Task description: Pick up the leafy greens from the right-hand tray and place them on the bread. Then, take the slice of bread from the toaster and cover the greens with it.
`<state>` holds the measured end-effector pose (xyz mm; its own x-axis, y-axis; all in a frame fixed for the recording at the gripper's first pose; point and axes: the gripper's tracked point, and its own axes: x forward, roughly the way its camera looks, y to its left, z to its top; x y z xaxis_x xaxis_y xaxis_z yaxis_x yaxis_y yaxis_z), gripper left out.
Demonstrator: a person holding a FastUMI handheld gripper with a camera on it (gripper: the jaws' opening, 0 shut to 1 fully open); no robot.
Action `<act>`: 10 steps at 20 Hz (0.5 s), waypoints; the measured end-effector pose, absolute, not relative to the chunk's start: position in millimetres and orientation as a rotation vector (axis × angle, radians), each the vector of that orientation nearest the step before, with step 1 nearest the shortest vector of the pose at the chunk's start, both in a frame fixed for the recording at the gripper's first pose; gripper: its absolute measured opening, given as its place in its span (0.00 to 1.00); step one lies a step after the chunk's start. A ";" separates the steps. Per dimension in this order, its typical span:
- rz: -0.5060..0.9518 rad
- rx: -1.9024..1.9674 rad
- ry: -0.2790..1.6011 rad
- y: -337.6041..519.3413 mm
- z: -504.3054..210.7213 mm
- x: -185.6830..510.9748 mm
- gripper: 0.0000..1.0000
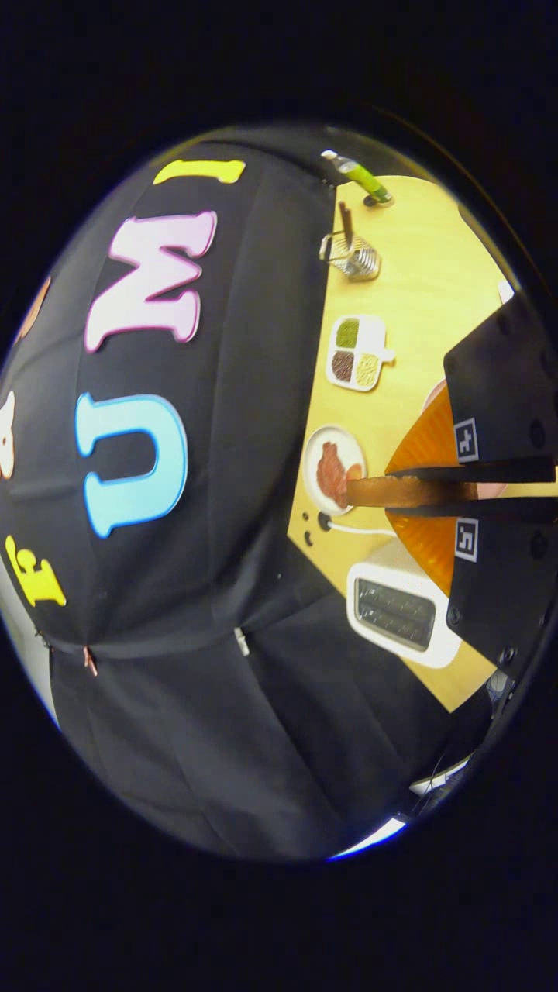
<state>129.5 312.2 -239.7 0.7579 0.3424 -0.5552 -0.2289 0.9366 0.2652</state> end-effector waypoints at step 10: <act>0.172 0.422 0.785 297.0 -342.0 110.5 0.11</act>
<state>110.5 297.0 -342.0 0.6989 0.3036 -0.6476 0.0053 0.9032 0.4292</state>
